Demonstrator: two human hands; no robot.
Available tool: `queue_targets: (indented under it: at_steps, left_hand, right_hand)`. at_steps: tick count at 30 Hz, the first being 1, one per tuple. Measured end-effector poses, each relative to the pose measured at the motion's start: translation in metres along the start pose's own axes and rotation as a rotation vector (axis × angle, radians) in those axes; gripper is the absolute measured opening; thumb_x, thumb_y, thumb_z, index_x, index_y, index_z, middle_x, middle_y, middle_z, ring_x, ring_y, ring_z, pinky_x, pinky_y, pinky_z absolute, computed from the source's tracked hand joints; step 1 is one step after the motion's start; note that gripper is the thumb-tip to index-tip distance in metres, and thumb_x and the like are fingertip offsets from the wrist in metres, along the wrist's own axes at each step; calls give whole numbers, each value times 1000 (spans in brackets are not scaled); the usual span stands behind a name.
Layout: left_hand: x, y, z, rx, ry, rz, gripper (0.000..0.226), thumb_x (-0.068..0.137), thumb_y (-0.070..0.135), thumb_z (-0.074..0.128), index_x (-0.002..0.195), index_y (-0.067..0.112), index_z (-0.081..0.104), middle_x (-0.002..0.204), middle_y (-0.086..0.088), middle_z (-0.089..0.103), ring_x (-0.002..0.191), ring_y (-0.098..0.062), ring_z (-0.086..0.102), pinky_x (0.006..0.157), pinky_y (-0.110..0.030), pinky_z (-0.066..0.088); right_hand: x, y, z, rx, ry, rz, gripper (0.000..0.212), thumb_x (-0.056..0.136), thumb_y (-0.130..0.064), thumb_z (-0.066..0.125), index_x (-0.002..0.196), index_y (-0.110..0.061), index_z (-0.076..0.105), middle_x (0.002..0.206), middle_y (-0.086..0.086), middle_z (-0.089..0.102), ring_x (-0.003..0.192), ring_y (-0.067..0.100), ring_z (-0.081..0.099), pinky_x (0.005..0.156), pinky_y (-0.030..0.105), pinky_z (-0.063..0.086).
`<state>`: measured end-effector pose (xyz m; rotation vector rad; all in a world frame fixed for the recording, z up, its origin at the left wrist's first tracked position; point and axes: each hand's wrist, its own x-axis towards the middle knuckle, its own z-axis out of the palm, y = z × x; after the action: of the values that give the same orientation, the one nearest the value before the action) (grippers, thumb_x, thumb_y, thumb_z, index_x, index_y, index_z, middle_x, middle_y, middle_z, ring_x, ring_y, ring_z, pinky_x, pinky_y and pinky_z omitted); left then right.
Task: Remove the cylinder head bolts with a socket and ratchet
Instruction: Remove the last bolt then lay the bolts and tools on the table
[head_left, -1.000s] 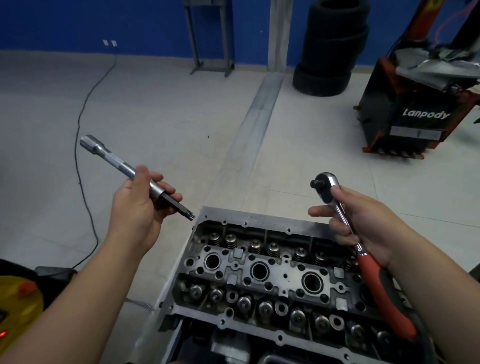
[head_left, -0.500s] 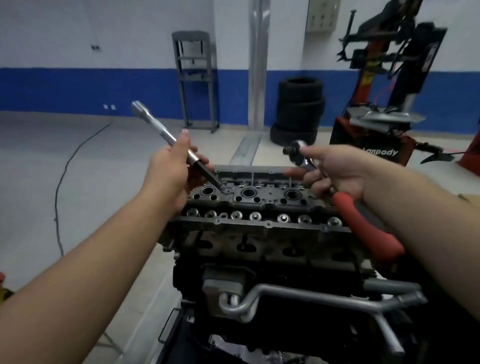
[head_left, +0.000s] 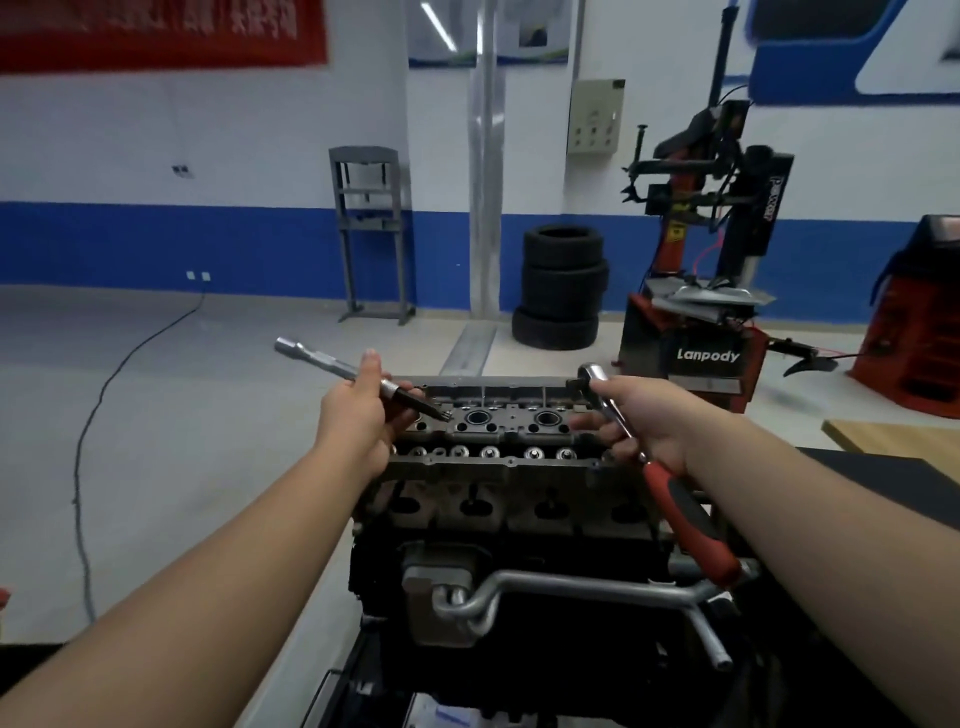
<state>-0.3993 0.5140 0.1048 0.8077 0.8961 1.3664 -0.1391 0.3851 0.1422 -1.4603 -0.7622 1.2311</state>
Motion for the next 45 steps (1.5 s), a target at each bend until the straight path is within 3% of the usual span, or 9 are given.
queue_targets:
  at_steps: [5, 13, 16, 22, 31, 34, 40, 45]
  left_hand:
    - [8, -2, -1, -78, 17, -32, 37, 100, 46, 62, 99, 9, 61, 74, -4, 76, 67, -17, 77, 58, -31, 61]
    - [5, -12, 4, 162, -88, 91, 33, 104, 41, 57, 96, 9, 60, 69, -3, 75, 72, -23, 77, 59, -34, 60]
    - [0, -12, 12, 252, -109, 136, 33, 104, 40, 57, 97, 8, 61, 72, -2, 76, 72, -22, 78, 56, -30, 58]
    - [-14, -22, 38, 267, -155, 181, 34, 104, 40, 57, 99, 6, 61, 72, 0, 76, 68, -19, 77, 53, -26, 58]
    - [-19, -37, 69, 170, -124, 85, 36, 101, 45, 60, 99, 9, 63, 70, 1, 76, 66, -15, 76, 60, -30, 60]
    - [-16, -40, 68, 197, -121, 74, 33, 101, 40, 62, 101, 7, 63, 80, -7, 75, 64, -16, 75, 61, -31, 59]
    - [-16, -41, 64, 301, -142, 113, 37, 101, 42, 61, 100, 5, 63, 82, -10, 74, 60, -14, 74, 59, -33, 55]
    - [-19, -39, 64, 299, -170, 94, 39, 100, 43, 63, 99, 4, 63, 75, -8, 71, 55, -15, 71, 56, -32, 58]
  right_hand:
    - [8, 0, 11, -57, 14, -4, 15, 107, -25, 44, 111, -15, 53, 72, 11, 67, 40, 6, 41, 30, 15, 27]
    - [17, 1, 15, -80, -31, 13, 14, 106, -25, 45, 112, -22, 57, 68, 11, 69, 39, 7, 41, 31, 15, 26]
    - [19, 2, 14, -104, -40, 6, 14, 106, -25, 47, 115, -24, 57, 73, 13, 70, 39, 8, 43, 31, 17, 29]
    - [15, 7, 14, -123, -21, -67, 10, 104, -18, 51, 109, -20, 59, 67, 14, 71, 41, 9, 46, 32, 19, 32]
    - [9, 9, 17, -145, 13, -121, 12, 103, -16, 53, 102, -25, 61, 63, 9, 71, 43, 9, 48, 35, 19, 34]
    - [10, 10, 17, -138, 21, -143, 15, 103, -16, 53, 102, -29, 60, 66, 10, 71, 45, 10, 49, 37, 20, 35]
    - [9, 13, 20, -148, 99, -190, 26, 99, -16, 59, 122, -25, 51, 73, 12, 74, 44, 10, 53, 37, 23, 37]
    - [8, 15, 21, -177, 138, -210, 39, 96, -9, 63, 126, -27, 47, 87, 17, 75, 45, 10, 55, 37, 23, 39]
